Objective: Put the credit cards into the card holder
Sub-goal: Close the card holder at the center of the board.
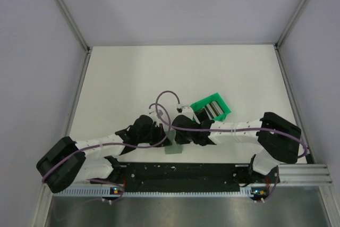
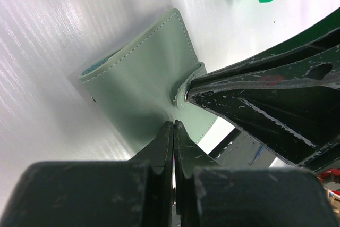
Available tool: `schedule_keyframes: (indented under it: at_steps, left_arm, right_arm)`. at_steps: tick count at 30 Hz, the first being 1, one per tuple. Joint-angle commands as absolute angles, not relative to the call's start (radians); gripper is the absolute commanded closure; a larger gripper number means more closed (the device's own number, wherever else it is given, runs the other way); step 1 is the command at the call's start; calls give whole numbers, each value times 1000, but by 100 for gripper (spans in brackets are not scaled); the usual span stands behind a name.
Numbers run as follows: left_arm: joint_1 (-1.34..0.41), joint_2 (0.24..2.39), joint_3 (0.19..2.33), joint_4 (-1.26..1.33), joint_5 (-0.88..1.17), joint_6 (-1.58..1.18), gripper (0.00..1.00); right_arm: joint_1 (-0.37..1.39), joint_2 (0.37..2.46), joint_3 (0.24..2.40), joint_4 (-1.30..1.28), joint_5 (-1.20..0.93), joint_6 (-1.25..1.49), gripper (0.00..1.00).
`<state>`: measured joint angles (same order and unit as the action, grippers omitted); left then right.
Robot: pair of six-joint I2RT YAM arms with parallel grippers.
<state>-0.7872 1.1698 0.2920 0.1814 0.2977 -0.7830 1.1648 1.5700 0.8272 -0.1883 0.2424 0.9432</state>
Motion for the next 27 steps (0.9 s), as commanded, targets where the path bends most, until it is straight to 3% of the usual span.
schedule_keyframes:
  at_steps: [1, 27]
  left_arm:
    - [-792, 1175, 296, 219, 299, -779, 100]
    - [-792, 1166, 287, 224, 308, -781, 100]
  right_arm:
    - [1177, 1609, 876, -189, 262, 939, 93]
    - [1172, 1720, 953, -337, 282, 946, 94]
